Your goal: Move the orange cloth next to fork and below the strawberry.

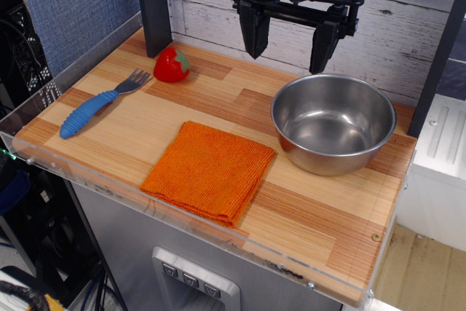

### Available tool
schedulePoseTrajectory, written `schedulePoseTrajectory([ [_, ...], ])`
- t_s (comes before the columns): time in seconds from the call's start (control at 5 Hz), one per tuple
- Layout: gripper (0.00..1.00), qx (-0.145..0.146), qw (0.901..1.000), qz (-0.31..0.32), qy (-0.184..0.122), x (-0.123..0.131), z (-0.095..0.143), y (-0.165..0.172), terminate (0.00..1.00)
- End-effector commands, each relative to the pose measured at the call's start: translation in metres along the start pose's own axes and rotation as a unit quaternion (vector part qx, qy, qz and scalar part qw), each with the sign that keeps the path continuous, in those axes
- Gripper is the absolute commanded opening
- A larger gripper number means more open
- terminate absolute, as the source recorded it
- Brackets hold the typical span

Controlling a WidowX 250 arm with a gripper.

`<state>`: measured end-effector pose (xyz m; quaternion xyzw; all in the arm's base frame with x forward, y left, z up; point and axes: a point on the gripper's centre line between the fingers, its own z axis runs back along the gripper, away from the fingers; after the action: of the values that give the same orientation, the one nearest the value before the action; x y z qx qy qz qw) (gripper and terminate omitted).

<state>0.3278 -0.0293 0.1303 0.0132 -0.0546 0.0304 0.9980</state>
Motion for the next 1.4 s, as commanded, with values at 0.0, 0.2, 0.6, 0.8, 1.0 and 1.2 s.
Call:
schedulePoseTrajectory([
  [0.0,1.00,0.000,1.0000,0.000,0.000,0.000,0.000,0.000,0.00],
  [0.2,1.00,0.004,0.9998,-0.017,-0.005,-0.015,-0.007,0.016,0.00],
  [0.6,1.00,0.018,0.9990,-0.041,0.003,-0.055,-0.020,0.069,0.00],
  [0.8,1.00,0.022,0.9995,-0.020,0.007,-0.067,-0.035,0.086,0.00],
  [1.0,1.00,0.034,0.9989,-0.015,0.029,-0.069,-0.065,0.080,0.00],
  [1.2,1.00,0.041,0.9984,-0.013,0.036,-0.066,-0.084,0.077,0.00],
])
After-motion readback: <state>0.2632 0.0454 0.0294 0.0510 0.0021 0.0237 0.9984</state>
